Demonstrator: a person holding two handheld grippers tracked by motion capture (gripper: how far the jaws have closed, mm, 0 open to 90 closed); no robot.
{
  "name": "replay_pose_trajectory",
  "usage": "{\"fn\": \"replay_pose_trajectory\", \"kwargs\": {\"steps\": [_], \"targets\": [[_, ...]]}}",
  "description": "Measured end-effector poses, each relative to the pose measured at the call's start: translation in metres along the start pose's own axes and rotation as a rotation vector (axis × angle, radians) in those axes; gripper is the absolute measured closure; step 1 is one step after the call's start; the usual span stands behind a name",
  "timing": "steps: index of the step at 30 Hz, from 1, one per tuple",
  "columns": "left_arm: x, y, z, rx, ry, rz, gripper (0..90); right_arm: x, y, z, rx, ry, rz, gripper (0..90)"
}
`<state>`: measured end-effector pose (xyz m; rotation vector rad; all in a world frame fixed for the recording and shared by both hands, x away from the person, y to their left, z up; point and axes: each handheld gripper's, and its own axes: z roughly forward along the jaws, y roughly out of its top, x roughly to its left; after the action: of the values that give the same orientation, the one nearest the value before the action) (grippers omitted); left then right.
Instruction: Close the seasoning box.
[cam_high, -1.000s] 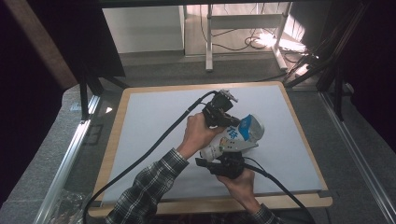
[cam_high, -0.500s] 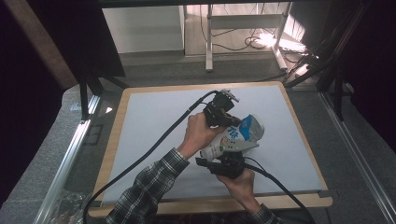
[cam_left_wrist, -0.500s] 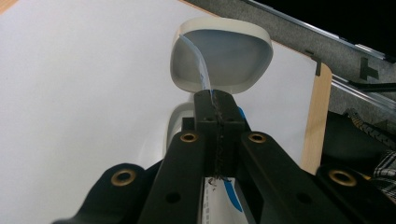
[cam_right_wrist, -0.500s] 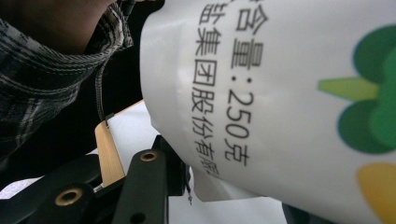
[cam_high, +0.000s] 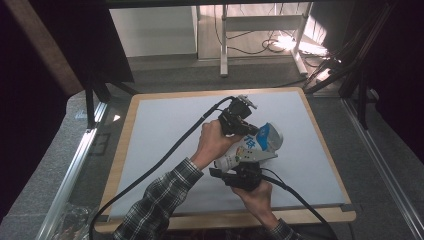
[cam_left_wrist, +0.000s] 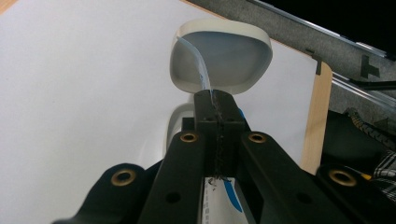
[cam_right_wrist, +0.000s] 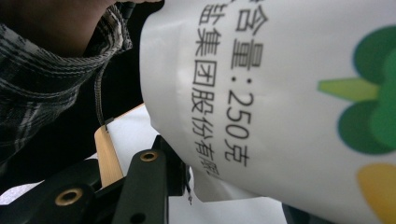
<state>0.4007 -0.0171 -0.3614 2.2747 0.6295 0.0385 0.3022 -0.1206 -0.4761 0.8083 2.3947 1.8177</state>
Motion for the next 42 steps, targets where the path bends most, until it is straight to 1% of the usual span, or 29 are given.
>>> {"fn": "replay_pose_trajectory", "kwargs": {"steps": [10,12,21,42], "targets": [[0.0016,0.0002,0.0003,0.010,-0.001,0.002,90.0,0.0000,-0.0002,0.0005,-0.004,-0.002,0.000,63.3],[0.0014,0.0001,0.0010,0.005,-0.001,-0.005,90.0,-0.0003,-0.0003,0.0007,-0.003,-0.003,-0.001,63.3],[0.0015,0.0003,0.0009,0.006,-0.001,-0.005,90.0,-0.0003,-0.0001,0.0009,-0.003,-0.004,-0.005,63.3],[0.0030,0.0009,0.0015,0.014,-0.008,-0.009,90.0,-0.0003,0.0001,0.0013,-0.011,-0.002,0.003,63.2]]}}
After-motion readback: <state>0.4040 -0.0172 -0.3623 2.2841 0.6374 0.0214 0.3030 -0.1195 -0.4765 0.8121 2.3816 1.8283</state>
